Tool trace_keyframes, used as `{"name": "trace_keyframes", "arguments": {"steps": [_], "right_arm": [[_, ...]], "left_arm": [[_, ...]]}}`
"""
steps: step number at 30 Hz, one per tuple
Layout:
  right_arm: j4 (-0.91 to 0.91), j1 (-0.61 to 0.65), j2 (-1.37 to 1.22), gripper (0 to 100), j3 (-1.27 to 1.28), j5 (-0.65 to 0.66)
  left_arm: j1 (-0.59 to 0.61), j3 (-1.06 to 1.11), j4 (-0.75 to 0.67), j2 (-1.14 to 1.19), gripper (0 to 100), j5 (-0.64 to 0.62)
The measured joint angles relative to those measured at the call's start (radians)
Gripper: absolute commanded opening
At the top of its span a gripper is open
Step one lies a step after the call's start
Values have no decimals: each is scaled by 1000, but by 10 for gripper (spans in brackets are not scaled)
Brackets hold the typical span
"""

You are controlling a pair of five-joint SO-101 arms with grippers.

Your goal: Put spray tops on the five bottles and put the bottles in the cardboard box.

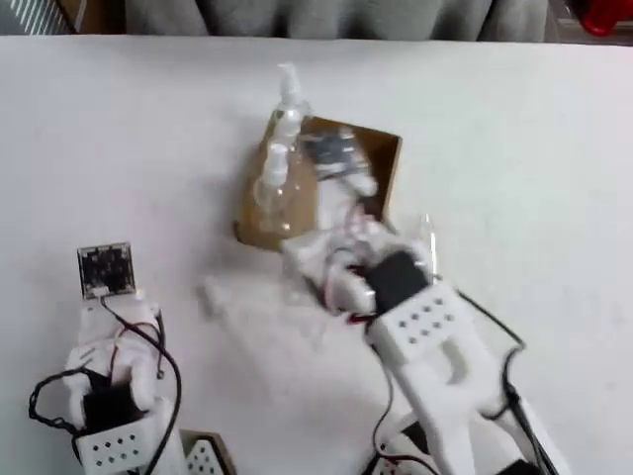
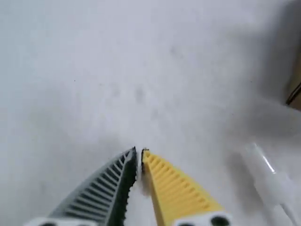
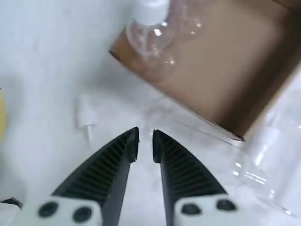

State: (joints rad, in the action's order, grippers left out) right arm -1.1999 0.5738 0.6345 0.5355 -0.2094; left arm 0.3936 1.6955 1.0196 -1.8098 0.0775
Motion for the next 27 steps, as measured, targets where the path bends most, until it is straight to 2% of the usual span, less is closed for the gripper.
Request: {"name": "trace_keyframes", "arguments": {"steps": [5,8,10,20,27], "right_arm": [[-81,-218,35,16,0,51],[-78,-348,35,16,11,84],[-49,-393,35,16,52,98],[301,-414,35,16,387,98],[428,-416,23,17,480,98]], "left_arm": [[0,0,0,0,24,0],[0,0,0,0,24,0],[0,0,0,0,24,0],[0,0,0,0,23,0],[0,0,8,0,23,0]]}}
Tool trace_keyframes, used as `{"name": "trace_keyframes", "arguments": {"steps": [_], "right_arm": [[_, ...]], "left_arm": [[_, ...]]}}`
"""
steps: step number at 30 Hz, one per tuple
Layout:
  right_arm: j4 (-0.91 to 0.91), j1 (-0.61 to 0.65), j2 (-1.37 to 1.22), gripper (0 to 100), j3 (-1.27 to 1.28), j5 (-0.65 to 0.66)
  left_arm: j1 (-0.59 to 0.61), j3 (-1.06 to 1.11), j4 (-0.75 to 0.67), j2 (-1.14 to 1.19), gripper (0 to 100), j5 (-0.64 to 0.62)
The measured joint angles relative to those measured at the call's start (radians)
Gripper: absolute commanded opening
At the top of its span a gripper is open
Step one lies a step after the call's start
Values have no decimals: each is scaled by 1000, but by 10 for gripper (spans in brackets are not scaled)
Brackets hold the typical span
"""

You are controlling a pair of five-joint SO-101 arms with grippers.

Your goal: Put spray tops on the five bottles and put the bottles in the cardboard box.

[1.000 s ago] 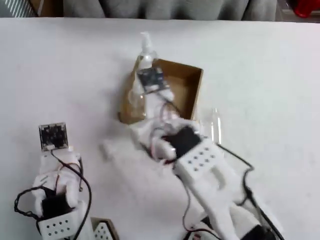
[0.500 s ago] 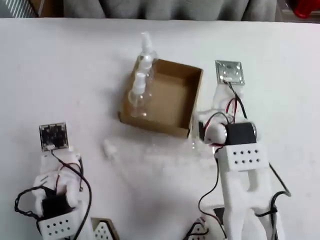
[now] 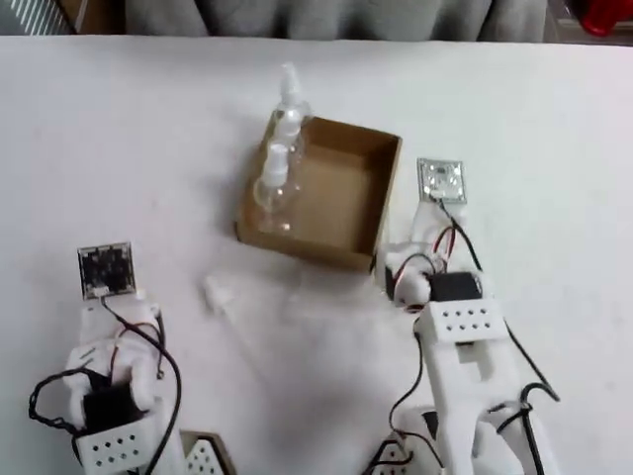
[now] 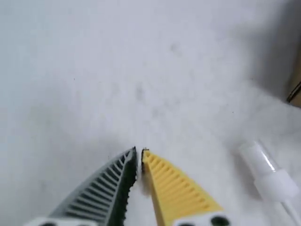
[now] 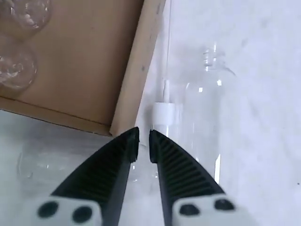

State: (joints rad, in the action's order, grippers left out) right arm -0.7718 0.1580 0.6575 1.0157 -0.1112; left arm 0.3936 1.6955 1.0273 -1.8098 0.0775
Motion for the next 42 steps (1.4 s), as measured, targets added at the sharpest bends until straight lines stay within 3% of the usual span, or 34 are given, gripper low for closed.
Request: {"name": "trace_keyframes", "arguments": {"steps": [6,13,25,28,31,37,42], "right_arm": [[77,-41,-167,31,0,5],[84,-52,-305,159,-29,9],[212,-52,-416,159,-32,9],[247,-49,-454,141,-35,9],[259,-58,-466,16,-41,9],[250,-103,-473,13,-87,9],[84,-181,-474,15,-227,9]], "left_arm": [[0,0,3,0,23,0],[0,0,3,0,23,0],[0,0,3,0,22,44],[0,0,3,0,22,44],[0,0,3,0,22,44],[0,0,3,0,22,44],[0,0,3,0,22,44]]}}
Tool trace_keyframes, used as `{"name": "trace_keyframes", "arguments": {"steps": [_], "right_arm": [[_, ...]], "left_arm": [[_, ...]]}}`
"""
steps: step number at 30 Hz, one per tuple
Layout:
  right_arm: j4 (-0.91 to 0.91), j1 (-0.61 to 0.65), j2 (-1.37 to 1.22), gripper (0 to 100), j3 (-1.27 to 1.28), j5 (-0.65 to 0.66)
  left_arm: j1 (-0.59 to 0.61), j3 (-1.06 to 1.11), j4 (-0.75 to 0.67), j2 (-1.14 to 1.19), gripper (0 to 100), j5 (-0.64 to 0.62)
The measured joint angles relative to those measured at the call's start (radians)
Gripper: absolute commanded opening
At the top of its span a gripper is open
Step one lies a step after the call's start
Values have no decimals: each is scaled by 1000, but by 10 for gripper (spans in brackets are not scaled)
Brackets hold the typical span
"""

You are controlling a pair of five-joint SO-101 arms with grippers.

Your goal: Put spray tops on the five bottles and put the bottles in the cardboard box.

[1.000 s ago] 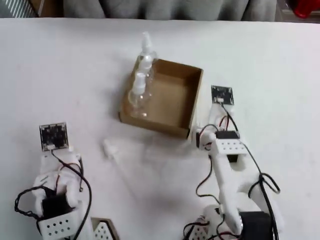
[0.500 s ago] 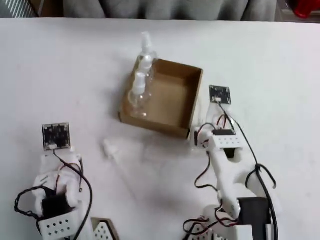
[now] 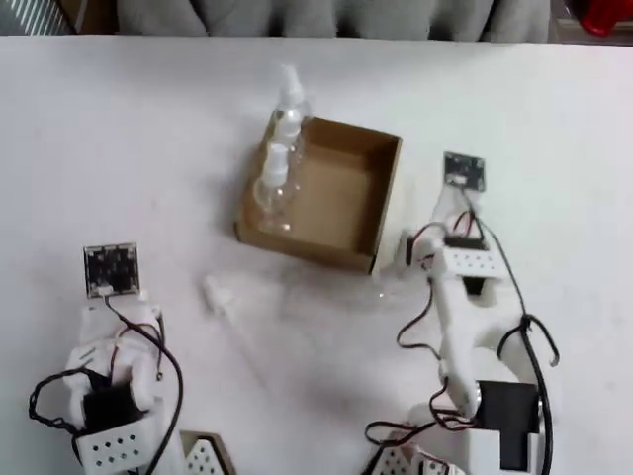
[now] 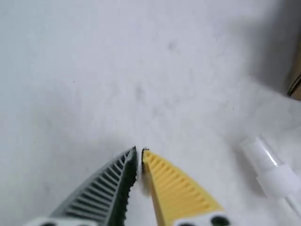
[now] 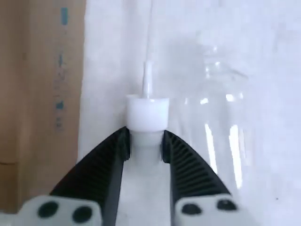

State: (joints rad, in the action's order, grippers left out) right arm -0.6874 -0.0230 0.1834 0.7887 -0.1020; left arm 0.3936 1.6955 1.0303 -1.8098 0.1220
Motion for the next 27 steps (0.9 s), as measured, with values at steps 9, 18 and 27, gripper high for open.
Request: {"name": "trace_keyframes", "arguments": {"steps": [9,18,27], "right_arm": [[-473,-77,-2,15,-414,0],[-844,-11,0,15,-707,120],[-931,112,189,15,-727,384]], "left_arm": [[0,0,0,0,23,0],[0,0,0,0,24,0],[0,0,0,0,24,0]]}}
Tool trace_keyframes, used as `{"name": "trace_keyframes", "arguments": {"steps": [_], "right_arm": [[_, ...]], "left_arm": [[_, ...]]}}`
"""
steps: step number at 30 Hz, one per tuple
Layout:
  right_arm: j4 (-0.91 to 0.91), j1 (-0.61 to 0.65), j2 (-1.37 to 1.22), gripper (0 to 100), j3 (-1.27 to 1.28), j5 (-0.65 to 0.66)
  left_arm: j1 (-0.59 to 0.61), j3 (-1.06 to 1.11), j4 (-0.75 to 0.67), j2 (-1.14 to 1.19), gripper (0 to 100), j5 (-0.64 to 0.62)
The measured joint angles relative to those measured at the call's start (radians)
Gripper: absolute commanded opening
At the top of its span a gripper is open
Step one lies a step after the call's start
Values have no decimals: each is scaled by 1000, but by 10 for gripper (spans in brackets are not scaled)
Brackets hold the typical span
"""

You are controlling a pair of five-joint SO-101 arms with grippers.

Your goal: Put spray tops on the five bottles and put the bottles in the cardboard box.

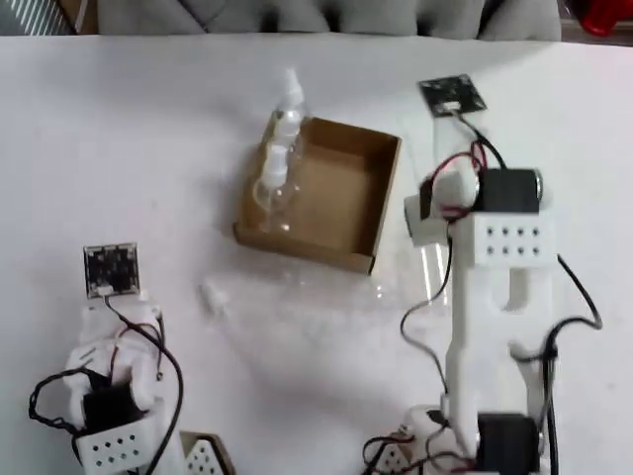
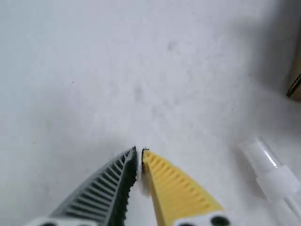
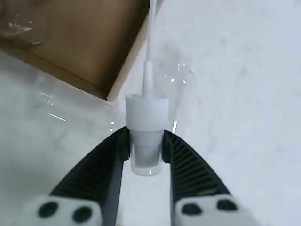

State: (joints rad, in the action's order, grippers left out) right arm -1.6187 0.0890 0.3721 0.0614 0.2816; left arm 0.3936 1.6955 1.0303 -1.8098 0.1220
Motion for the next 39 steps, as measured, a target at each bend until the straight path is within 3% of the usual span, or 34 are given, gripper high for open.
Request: {"name": "trace_keyframes", "arguments": {"steps": [13,23,35,39], "right_arm": [[3,397,229,15,307,371],[143,664,230,15,577,388],[321,822,221,15,753,388],[364,876,107,16,746,387]], "left_arm": [[0,0,0,0,24,0],[0,0,0,0,24,0],[0,0,0,0,24,0],[0,0,0,0,24,0]]}}
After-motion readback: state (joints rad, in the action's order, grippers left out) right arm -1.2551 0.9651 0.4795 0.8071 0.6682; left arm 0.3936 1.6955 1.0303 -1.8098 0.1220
